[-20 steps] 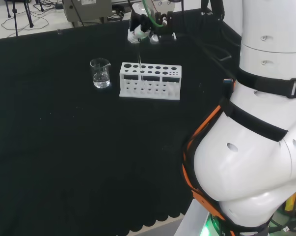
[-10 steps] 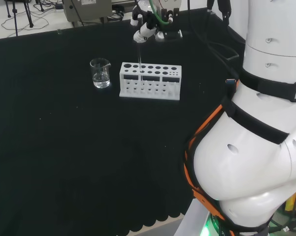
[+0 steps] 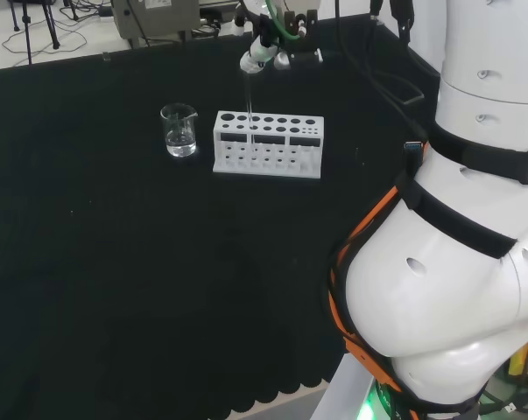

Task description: Put the glass rod back on the white test tube rack.

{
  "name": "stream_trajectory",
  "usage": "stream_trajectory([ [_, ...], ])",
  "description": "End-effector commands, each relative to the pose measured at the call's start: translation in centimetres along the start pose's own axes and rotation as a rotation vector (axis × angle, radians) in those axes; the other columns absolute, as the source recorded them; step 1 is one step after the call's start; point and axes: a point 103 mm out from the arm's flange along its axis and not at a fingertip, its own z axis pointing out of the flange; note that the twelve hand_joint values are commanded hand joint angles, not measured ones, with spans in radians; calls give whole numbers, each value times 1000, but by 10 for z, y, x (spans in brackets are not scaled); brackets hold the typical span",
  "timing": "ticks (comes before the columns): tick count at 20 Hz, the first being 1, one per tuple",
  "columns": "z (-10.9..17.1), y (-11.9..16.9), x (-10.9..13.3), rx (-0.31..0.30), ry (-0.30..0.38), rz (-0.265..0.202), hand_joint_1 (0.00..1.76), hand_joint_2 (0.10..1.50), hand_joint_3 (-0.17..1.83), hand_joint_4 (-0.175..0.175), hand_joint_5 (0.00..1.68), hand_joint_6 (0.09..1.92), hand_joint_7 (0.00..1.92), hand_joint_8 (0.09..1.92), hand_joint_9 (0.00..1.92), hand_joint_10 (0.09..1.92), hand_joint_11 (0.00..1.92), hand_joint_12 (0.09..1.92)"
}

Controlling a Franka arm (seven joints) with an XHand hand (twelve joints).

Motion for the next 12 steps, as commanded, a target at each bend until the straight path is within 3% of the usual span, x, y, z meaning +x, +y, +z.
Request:
stream_trajectory([
  [1,-22,-14,7,4,14,28,1376,844,-175,-175,464,800,1515,87,1920,635,1903,861],
  [2,-25,-18,2,-25,20,12,1377,843,-175,-175,471,800,1516,87,1920,636,1902,861],
  [6,-23,-27,-22,-37,-3,28,1380,842,-175,-175,500,804,1521,87,1920,636,1895,862],
  [8,-28,-27,-20,-79,18,-14,1387,840,-175,-175,517,806,1523,87,1920,635,1885,862],
  [9,-35,-24,0,-72,-9,-3,1390,840,-175,-175,525,807,1525,87,1920,634,1882,863],
  [12,-46,-31,8,-65,-13,-1,1390,841,-175,-175,543,809,1527,87,1920,634,1877,866],
])
